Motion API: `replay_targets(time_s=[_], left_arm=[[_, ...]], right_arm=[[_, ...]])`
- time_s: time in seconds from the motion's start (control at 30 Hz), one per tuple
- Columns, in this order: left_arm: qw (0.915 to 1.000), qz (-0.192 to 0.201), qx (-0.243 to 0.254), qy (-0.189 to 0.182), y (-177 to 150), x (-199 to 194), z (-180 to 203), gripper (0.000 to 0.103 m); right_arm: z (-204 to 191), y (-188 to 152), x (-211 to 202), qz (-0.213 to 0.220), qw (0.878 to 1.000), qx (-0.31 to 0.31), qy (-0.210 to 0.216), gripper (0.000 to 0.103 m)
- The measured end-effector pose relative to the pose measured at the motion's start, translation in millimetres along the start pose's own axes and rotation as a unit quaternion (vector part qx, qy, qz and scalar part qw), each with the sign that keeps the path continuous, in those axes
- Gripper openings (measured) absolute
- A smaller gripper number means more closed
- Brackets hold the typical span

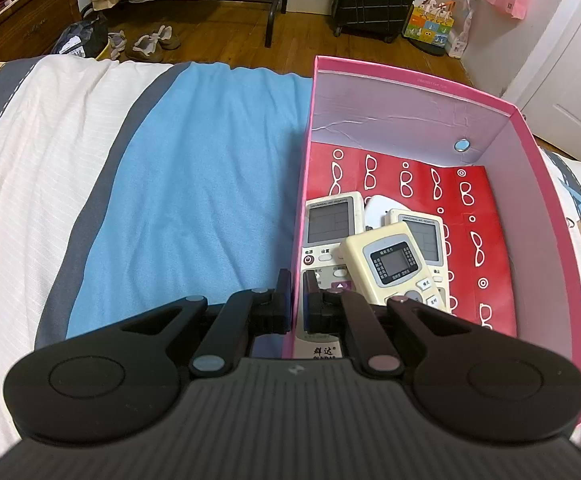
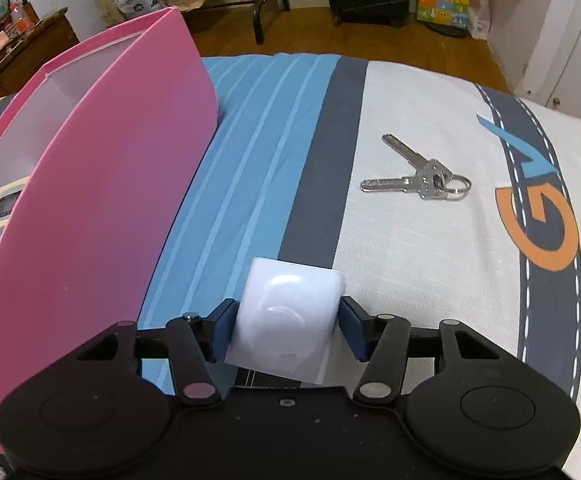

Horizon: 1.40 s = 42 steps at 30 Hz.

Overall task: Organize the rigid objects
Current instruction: 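Carry the white charger cube with the right tool and release it into the box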

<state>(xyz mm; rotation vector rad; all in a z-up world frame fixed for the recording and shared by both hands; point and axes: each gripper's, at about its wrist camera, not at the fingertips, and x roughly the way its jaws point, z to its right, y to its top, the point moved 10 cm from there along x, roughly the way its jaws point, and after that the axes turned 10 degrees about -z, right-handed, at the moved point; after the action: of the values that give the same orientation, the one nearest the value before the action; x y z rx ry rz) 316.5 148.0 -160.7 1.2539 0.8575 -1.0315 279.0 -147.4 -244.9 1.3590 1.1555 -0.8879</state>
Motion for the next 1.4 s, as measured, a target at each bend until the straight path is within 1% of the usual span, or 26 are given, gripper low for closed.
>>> replay_targets(time_s=[0.23,0.33,0.43,0.6,0.7,0.83,0.97,1.1,1.23,1.4], left_arm=[[1.0000,0.001,0.003,0.001,0.2,0.3,0.4,0.004],[1.0000,-0.002,0.007,0.004,0.0,0.0,0.5,0.004],[0.9999,-0.005,0.005,0.008,-0.4,0.3,1.0,0.004],[0.9999,-0.001,0.004,0.011,-1.1,0.5,1.6,0.003],[0.9999,-0.002,-0.001,0.012,-1.9,3.5,1.0,0.003],[0.9998,-0.009,-0.017,0.006,-1.3,4.3,-1.8,0.003],[0.9997,-0.006,-0.013,0.018,-3.0,4.5,0.0,0.003],[0.9997,-0.005,-0.010,0.020,-2.7,4.2,1.3,0.003],[0.9998,-0.005,-0.014,0.015,-2.8,3.8,0.0,0.003],[0.9997,-0.008,-0.014,0.017,-2.2,4.4,-0.7,0.003]], right_arm=[[-2.7,-1.0,-0.3,0.014,1.000,-0.006,-0.012,0.060],[-0.8,-2.9,0.0,0.027,0.999,0.014,-0.012,0.059],[3.0,-4.0,-2.0,0.043,0.998,0.048,-0.006,0.057],[-0.2,-7.1,-6.5,0.059,0.997,0.046,-0.023,0.056],[2.4,-7.5,-14.0,0.071,0.996,0.049,-0.026,0.055],[3.9,-8.6,-23.0,0.086,0.994,0.060,-0.012,0.055],[4.0,-6.5,-30.6,0.099,0.993,0.055,-0.018,0.055],[4.1,-4.5,-40.9,0.112,0.992,0.052,-0.017,0.055],[-0.1,0.6,-58.3,0.134,0.990,0.047,-0.009,0.055],[-7.8,2.2,-90.5,0.169,0.985,0.033,0.004,0.055]])
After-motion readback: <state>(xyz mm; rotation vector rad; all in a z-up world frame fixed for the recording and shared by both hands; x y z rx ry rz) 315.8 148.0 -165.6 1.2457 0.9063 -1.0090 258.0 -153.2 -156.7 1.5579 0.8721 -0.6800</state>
